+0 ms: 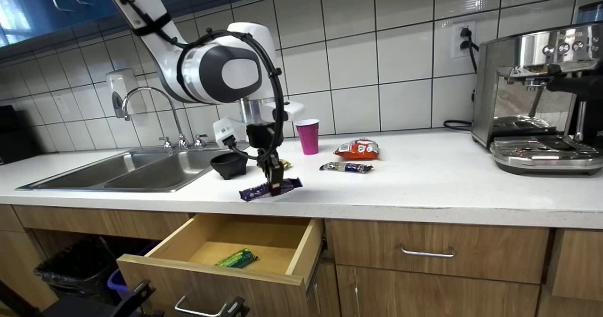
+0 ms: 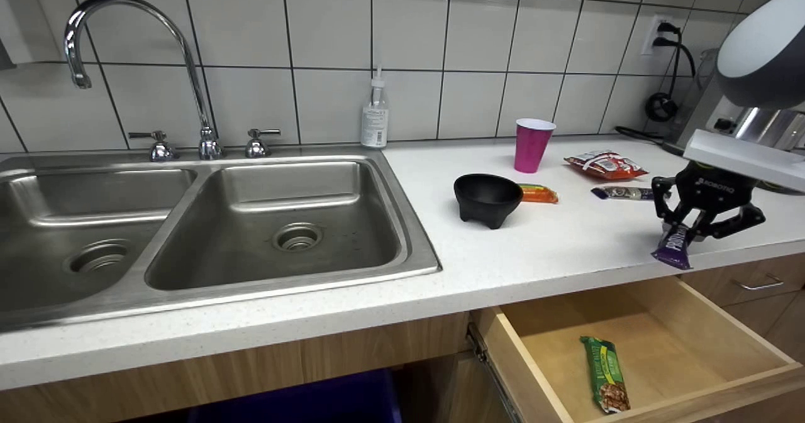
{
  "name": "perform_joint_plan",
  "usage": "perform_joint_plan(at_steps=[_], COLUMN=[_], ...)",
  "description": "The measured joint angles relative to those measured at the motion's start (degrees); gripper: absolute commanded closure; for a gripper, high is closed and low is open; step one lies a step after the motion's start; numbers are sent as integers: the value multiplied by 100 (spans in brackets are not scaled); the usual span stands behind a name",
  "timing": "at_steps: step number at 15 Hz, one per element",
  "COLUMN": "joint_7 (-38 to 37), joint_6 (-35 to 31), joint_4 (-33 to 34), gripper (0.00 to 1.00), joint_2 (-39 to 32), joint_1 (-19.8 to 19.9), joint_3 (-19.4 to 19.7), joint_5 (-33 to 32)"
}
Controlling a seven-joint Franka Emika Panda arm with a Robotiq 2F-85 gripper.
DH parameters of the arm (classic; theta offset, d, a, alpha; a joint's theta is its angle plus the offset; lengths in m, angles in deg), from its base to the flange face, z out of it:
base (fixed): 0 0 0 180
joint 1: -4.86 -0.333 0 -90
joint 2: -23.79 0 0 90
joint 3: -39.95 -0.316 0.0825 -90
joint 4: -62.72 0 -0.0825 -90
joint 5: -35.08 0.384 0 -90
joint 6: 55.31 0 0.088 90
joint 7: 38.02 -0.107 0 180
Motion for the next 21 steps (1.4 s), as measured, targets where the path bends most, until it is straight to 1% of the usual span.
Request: perform_joint_plan(at_steps=[5,10,17,21], joint_7=[-6,-43,-262,-389], joint_6=[-286,-515,-1005,-1206], joint_4=[-817,-1300,-1305,-1305], gripper=[95,95,95,95], joint_2=[470,656,433,206], joint_1=[-53,-57,-77,-168], joint_3=[-169,-325,-489,-499], joint_5=[-9,-7,-7,-3])
